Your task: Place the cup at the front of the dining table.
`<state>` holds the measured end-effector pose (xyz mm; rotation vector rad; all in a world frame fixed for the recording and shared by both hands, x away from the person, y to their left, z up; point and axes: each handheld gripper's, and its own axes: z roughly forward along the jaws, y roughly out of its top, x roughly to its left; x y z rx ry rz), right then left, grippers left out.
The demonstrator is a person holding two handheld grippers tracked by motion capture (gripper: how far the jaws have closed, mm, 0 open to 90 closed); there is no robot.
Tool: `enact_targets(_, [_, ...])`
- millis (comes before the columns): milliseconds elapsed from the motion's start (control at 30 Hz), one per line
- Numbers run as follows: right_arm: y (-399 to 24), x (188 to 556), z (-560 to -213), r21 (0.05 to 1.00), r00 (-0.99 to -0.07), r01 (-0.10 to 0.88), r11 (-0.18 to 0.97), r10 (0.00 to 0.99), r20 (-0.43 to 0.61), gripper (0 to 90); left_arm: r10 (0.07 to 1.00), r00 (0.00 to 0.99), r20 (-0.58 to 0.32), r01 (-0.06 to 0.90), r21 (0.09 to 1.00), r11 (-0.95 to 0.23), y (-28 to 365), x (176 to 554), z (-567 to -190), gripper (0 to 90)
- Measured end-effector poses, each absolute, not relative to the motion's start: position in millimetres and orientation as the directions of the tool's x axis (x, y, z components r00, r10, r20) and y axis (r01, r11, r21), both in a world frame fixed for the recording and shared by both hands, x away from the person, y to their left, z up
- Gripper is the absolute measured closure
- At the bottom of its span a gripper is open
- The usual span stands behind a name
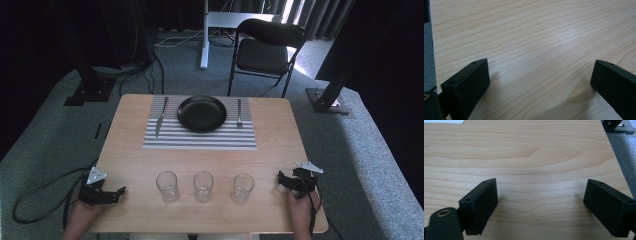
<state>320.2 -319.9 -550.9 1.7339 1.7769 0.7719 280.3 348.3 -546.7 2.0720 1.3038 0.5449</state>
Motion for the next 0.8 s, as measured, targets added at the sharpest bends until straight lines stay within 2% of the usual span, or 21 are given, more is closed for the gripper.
enact_targets(167, [-320,320,-551,0.72,-0.031,0.693,0.01,0.999,0.015,11.6,0.899,0.434,0.055,0.626,0.7,-0.345,346,276,-546,4.5])
enact_targets(567, [-320,321,-551,0.721,-0.029,0.693,0.009,0.999,0.015,11.6,0.879,0.477,0.018,0.638,0.681,-0.36,345,272,-544,6.4])
enact_targets(800, [-320,321,-551,0.721,-0.03,0.693,0.01,0.999,0.015,11.6,0.869,0.495,0.014,0.602,0.715,-0.355,342,269,-537,6.5])
